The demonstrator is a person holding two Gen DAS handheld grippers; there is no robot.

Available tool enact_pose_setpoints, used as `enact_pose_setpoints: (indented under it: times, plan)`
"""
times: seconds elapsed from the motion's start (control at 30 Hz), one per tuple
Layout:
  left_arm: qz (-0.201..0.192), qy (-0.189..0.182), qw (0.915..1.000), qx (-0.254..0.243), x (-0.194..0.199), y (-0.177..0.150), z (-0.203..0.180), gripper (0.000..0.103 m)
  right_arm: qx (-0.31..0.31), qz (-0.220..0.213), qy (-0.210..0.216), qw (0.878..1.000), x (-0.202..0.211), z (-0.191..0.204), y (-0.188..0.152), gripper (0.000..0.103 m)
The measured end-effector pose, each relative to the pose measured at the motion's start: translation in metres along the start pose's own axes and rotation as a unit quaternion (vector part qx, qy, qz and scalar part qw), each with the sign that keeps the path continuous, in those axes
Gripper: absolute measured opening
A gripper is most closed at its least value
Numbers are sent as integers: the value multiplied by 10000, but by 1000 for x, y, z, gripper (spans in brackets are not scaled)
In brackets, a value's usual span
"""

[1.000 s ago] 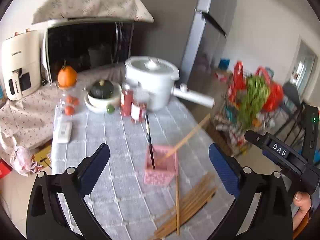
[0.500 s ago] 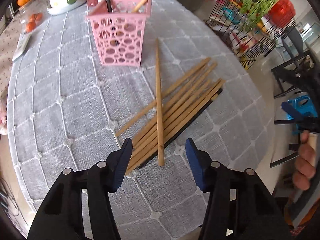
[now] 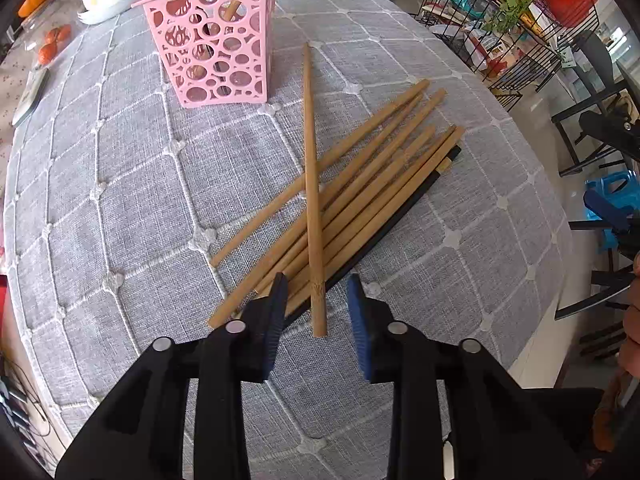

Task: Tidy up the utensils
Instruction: 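Return both tools to the chopstick pile and grasp one chopstick each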

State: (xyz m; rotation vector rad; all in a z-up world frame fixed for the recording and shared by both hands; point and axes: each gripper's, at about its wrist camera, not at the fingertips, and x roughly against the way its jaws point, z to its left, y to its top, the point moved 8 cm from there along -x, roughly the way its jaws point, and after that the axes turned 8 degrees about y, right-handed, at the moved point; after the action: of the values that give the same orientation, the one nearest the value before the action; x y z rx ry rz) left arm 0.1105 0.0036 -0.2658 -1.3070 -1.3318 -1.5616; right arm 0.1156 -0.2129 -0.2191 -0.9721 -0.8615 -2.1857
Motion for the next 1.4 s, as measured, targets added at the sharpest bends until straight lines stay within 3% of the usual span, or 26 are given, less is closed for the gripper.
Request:
enact_pose_setpoints:
  times: [0.03,0.07,0.3,0.5,0.6,0.67,0.8,0.93,1.07,1.13,1.27,1.4]
  plan:
    - [-23,9,10000,-52,0,0,-1,11,-30,48,-2,10000,-2,-1,-1,96]
    - [-24,-4,9999,-108,0,-1,-2,7,-68,99,-2,9999,-4,-2,-2,96]
    - [-591,-160,9945,-850,39,-6,-30,6,-301,264,0,9992,-13,-7,-7,96]
    - [-1443,-481,9850,-810,112,-6,-27,6,-374,406,48,9985,-23,-5,-10,96]
    - [-2097,-559,9736,-708,161,-6,-14,6,-725,807,381,9934,-40,-1,-19,95]
    - [-2442,-618,9656,-640,185,-5,-8,6,-1007,1051,581,9877,-53,4,-25,87]
    - [-2927,-716,9521,-517,225,-11,4,6,-1195,1309,675,9818,-79,15,-26,50]
    - [-3153,-844,9442,-437,244,-14,14,6,-1241,1265,506,9829,-98,20,-21,36]
    - [-3220,-925,9415,-363,253,-23,30,6,-1083,1165,191,9871,-114,27,-16,26]
    - [-3233,-959,9409,-313,255,-24,34,6,-918,1071,-28,9900,-118,30,-15,10]
    - [-3259,-1021,9396,-217,261,-28,42,6,-1031,846,43,9911,-106,25,-16,9]
    - [-3360,-1087,9355,-111,269,-29,47,6,-701,518,290,9958,-64,33,-13,9]
